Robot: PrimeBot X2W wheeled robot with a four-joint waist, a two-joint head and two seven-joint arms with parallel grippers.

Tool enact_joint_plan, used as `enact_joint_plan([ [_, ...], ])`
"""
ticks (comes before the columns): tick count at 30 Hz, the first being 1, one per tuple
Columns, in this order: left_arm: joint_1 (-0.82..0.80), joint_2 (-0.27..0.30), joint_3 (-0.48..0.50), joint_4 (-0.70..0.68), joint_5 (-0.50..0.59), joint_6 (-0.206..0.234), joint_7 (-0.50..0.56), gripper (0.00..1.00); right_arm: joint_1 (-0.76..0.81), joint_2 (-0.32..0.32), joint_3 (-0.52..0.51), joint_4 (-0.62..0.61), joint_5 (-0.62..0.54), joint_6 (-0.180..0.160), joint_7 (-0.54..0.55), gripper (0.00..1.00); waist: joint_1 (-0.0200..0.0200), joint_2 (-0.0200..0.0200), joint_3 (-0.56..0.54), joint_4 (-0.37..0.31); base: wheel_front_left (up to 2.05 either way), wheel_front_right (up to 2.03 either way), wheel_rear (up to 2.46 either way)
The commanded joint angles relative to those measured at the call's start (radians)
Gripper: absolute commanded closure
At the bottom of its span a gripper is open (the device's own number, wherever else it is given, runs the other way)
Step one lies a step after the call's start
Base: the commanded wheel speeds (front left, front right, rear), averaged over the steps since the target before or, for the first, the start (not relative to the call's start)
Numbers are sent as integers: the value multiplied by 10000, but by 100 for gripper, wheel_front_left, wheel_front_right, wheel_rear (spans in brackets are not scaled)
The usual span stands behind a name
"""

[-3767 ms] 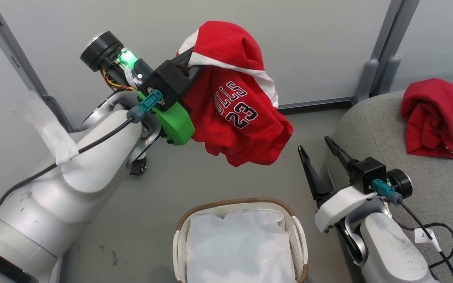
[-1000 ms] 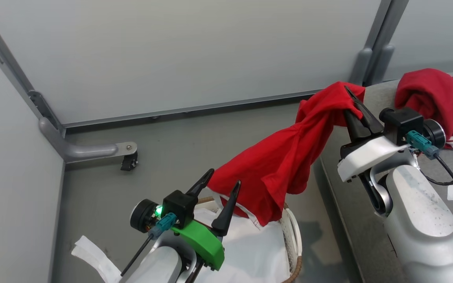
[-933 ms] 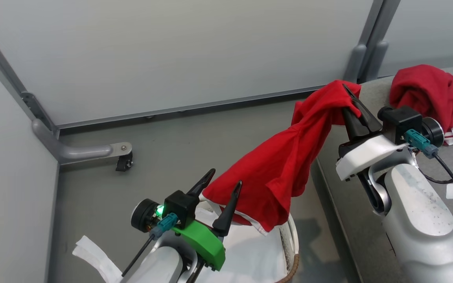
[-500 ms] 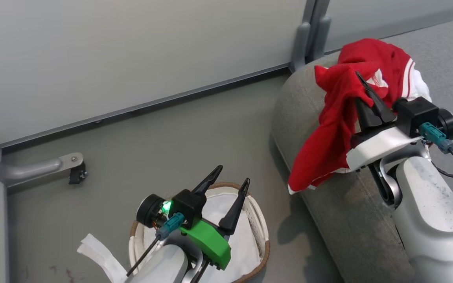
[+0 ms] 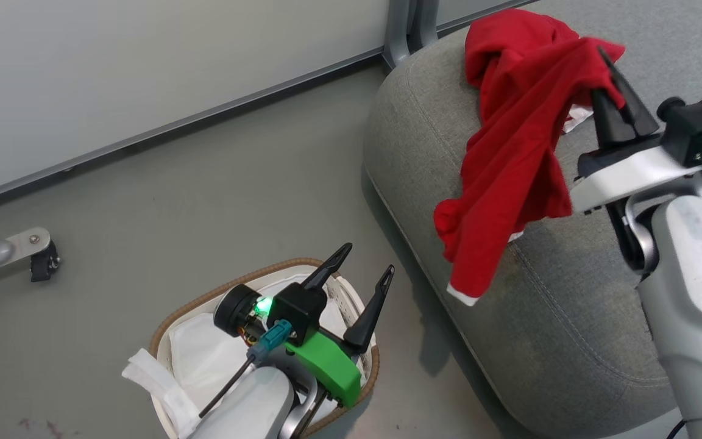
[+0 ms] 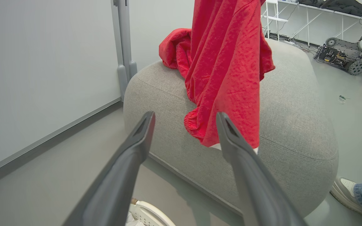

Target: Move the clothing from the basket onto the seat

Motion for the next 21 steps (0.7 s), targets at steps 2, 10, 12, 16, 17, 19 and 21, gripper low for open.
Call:
enact_joint_plan([
  [2,-199,133,-23,-34,70,-27,-3,0,-492,-349,-244,-226,-90,-14,-53,100,-1,0,316,-7,0,0,0],
  [10,-427,254,-19,-249,189,-27,-3,0,-2451,-1886,-1261,-256,-418,-14,-51,100,-1,0,790,453,0,0,0],
  [12,-502,265,-52,-283,238,-27,-3,0,-3036,-2258,-1409,-77,-400,-14,40,100,-1,0,974,613,0,0,0],
  [16,-739,373,-73,-376,302,-27,-3,0,-4124,-3190,-1585,341,-447,-14,462,100,-1,0,1515,919,0,0,0],
  [17,-807,413,-77,-401,315,-27,-3,0,-4293,-3355,-1628,470,-490,-14,554,100,-1,0,1640,980,0,0,0],
  [19,-956,482,-85,-447,365,-27,-3,0,-4631,-3713,-1859,717,-559,-14,690,100,-1,0,1968,1142,0,0,0],
  [21,-1123,574,-77,-457,434,-27,-3,0,-4857,-4013,-2113,1007,-572,-14,742,100,-1,0,2335,1279,0,0,0],
])
